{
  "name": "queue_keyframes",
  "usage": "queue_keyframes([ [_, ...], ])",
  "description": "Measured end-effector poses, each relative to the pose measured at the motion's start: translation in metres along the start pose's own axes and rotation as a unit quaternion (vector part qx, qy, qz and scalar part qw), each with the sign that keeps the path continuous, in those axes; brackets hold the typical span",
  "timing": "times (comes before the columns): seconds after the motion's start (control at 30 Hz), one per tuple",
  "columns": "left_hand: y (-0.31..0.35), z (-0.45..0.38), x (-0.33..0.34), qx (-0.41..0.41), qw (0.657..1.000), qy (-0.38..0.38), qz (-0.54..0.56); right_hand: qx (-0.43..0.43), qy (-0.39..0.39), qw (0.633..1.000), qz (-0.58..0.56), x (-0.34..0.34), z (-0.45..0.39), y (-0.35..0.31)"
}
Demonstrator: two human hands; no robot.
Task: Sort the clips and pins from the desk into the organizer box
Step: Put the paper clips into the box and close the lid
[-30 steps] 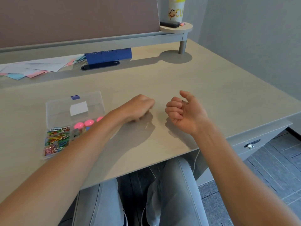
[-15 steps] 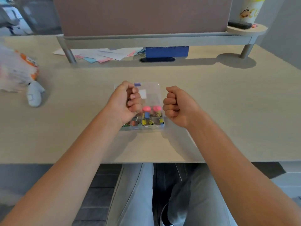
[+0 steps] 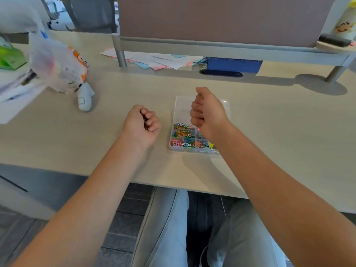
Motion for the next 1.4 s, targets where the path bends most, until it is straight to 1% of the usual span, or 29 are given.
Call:
queue_keyframes([
  [0.1,-0.006,-0.003,-0.005,-0.014,1.000,-0.011,0.003,-0.014,0.011,1.000,-0.009,0.005,-0.004,0.004],
  [0.2,-0.008,-0.005,-0.009,-0.023,1.000,-0.018,0.007,-0.028,0.024,0.999,0.006,0.012,-0.005,0.009],
  [0.4,-0.011,-0.006,-0.013,-0.023,0.999,-0.031,0.004,-0.079,0.055,0.988,0.122,0.017,0.001,0.015],
  [0.5,-0.012,-0.007,-0.015,-0.023,0.999,-0.037,0.002,-0.095,0.052,0.984,0.138,0.018,0.004,0.018],
  [0.73,-0.014,-0.009,-0.016,-0.010,0.999,-0.034,-0.005,-0.124,0.051,0.981,0.141,0.017,0.007,0.023],
  [0.97,-0.014,-0.007,-0.013,0.009,0.999,-0.043,-0.027,-0.143,0.059,0.984,0.086,0.009,0.010,0.020],
  [1.13,-0.016,-0.010,0.004,0.027,0.996,-0.045,-0.073,-0.151,0.095,0.980,0.086,-0.007,0.015,0.011],
  [1.27,-0.026,-0.016,0.030,0.062,0.979,-0.054,-0.186,-0.152,0.127,0.975,0.096,-0.025,0.028,0.002],
  [1.4,-0.040,-0.027,0.054,0.081,0.954,-0.068,-0.280,-0.165,0.151,0.964,0.146,-0.042,0.046,-0.002],
])
Point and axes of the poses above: each hand's wrist, its own z-axis away from the middle knuckle, its own x-axis out of the palm, y = z × x, the point moved 2 cm from there along -z, towards the middle knuckle, and after that the axes turned 6 degrees about -x, right-handed, at the moved point
